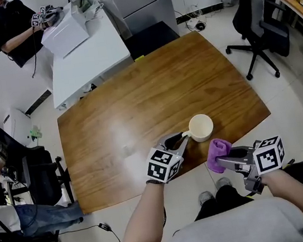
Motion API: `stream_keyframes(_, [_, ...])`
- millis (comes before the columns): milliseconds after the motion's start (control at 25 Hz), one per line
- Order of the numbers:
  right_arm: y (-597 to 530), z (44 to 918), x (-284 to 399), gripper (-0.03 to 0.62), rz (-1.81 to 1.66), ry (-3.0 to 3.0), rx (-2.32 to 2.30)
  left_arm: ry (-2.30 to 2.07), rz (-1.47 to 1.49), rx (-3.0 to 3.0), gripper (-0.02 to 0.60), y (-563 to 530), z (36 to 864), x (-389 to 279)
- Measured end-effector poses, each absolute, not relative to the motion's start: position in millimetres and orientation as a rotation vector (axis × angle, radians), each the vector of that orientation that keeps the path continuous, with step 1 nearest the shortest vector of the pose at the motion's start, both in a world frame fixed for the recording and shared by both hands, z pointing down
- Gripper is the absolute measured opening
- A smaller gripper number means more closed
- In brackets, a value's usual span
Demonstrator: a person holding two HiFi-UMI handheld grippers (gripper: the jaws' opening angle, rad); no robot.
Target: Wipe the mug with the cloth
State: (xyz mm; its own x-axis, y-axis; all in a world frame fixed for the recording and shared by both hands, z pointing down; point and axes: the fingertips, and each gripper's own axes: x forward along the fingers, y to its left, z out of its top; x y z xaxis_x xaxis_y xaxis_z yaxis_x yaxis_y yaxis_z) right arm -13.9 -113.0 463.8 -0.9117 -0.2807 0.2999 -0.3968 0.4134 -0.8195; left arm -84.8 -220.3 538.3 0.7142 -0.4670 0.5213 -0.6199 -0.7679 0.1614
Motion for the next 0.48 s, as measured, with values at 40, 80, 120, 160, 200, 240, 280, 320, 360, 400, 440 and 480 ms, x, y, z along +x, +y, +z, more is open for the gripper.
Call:
stream_keyframes(40, [-113.8, 464.6, -18.4, 0.114, 1.516, -2.543, 0.597, -0.846, 0.671, 2.600, 0.054, -219.6, 538.2, -84.7])
stream_keyframes(80, [-114.5, 465.3, -23.2, 0.114, 1.510, -2.544, 0.580, -0.844, 0.680, 2.605, 0.054, -218.9, 538.5, -84.7])
stream_keyframes(120, [-115.1, 466.5, -28.2, 0.114, 1.504, -2.545, 0.564, -0.842, 0.685, 2.610, 0.054, -218.1, 539.1, -85.0])
stream_keyframes(160, [-115.8, 468.4, -33.3, 0.114, 1.501, -2.546, 0.548, -0.841, 0.690, 2.614, 0.054, -217.3, 539.9, -85.5])
stream_keyframes(200, [-116.9, 471.1, -38.4, 0.114, 1.505, -2.548, 0.535, -0.839, 0.692, 2.617, 0.054, -216.3, 540.6, -86.1])
stream_keyframes(240, [-118.2, 474.6, -43.5, 0.114, 1.514, -2.549, 0.522, -0.837, 0.693, 2.617, 0.054, -215.0, 540.8, -86.5])
stream_keyframes(280, [-119.7, 478.8, -48.3, 0.114, 1.523, -2.548, 0.509, -0.835, 0.692, 2.616, 0.054, -213.8, 540.4, -86.8])
stream_keyframes(320, [-121.2, 483.2, -52.9, 0.114, 1.530, -2.544, 0.496, -0.835, 0.691, 2.617, 0.054, -213.0, 540.0, -87.3])
stream_keyframes(360, [-122.8, 487.4, -57.3, 0.114, 1.535, -2.539, 0.485, -0.837, 0.690, 2.619, 0.054, -212.7, 539.7, -87.9])
stream_keyframes(400, [-124.4, 491.1, -61.4, 0.114, 1.541, -2.534, 0.477, -0.839, 0.691, 2.623, 0.054, -212.6, 539.7, -88.5])
stream_keyframes(440, [-126.1, 494.6, -64.9, 0.114, 1.544, -2.528, 0.473, -0.840, 0.695, 2.629, 0.054, -212.1, 540.1, -89.3])
stream_keyframes(480, [-128.2, 497.6, -67.6, 0.114, 1.543, -2.523, 0.472, -0.838, 0.699, 2.633, 0.054, -211.0, 540.4, -89.8])
